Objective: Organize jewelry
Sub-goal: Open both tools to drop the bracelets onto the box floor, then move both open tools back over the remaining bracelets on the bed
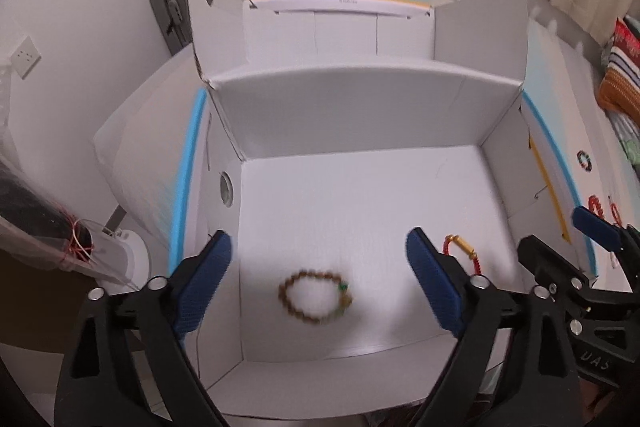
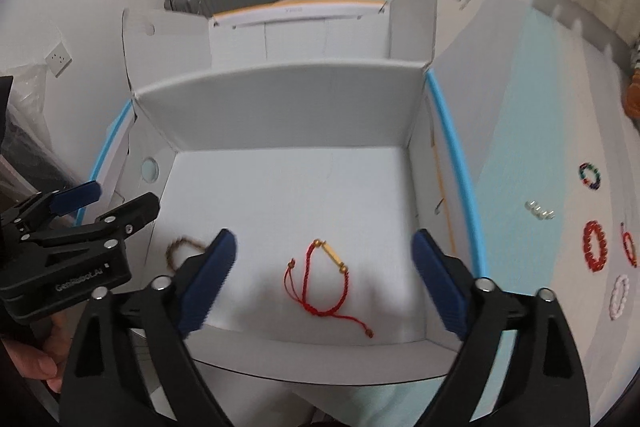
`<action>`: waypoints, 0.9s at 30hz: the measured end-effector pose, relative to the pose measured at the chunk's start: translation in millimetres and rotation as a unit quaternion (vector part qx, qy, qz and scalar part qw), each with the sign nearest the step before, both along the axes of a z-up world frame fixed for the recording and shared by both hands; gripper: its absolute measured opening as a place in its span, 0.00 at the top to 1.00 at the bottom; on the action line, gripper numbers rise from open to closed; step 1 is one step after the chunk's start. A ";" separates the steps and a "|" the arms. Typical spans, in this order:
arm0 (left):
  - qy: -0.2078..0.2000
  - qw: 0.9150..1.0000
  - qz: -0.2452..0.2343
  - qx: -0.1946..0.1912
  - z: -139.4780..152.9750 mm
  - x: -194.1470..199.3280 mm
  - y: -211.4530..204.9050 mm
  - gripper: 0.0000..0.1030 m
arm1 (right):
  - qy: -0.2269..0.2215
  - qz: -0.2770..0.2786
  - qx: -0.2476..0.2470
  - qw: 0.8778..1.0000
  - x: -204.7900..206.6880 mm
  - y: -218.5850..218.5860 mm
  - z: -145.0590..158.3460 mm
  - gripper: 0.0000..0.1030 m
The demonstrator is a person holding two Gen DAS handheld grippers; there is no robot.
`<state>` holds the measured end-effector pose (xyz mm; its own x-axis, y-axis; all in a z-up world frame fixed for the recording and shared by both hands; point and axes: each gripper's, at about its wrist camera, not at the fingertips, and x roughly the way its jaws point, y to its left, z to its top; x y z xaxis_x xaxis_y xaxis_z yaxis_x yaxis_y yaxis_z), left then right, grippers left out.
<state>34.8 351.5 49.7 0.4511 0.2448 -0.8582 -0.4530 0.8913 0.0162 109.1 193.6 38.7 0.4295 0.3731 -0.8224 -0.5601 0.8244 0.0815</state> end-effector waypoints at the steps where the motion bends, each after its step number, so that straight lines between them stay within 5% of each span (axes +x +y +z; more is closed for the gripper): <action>1: -0.003 1.000 0.000 0.001 2.2 0.6 0.6 0.11 | -0.006 -0.003 0.001 1.000 -0.9 -1.6 2.2 0.12; 27: -0.055 0.998 -0.023 0.027 57.9 -7.0 -64.1 0.06 | -0.053 -0.063 0.041 0.996 -6.7 -84.2 53.6 0.07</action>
<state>27.8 287.4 107.6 0.5537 0.2671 -0.7887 -0.4137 0.9102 0.0178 102.4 109.4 92.3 0.5593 0.3741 -0.7397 -0.4615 0.8818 0.0970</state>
